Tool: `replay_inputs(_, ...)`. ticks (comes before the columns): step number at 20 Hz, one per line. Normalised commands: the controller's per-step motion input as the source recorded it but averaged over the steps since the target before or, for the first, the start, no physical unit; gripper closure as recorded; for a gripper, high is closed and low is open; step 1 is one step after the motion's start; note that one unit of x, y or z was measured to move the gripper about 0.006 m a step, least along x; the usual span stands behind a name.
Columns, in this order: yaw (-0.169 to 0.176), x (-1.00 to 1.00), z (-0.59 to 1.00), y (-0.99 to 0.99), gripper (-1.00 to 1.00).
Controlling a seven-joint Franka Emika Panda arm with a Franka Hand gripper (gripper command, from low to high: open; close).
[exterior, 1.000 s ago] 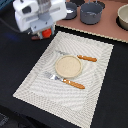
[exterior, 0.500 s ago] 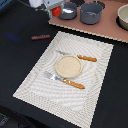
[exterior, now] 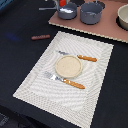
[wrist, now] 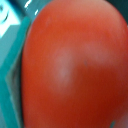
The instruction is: Place the fish, sausage, and tomato into the frying pan.
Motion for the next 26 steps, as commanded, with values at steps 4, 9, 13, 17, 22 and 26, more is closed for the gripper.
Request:
replay_inputs(4, -0.003, 0.36, -0.18, 0.58, 1.00)
replay_inputs(9, -0.026, 0.44, -0.11, 0.41, 1.00)
replay_inputs(13, -0.017, 0.22, -0.08, 0.47, -1.00)
replay_inputs(17, 0.000, 0.00, 0.22, 0.40, -1.00)
replay_inputs(22, 0.000, 0.00, 0.14, 0.27, -1.00)
replay_inputs(26, 0.003, -0.07, 0.38, 0.00, -1.00)
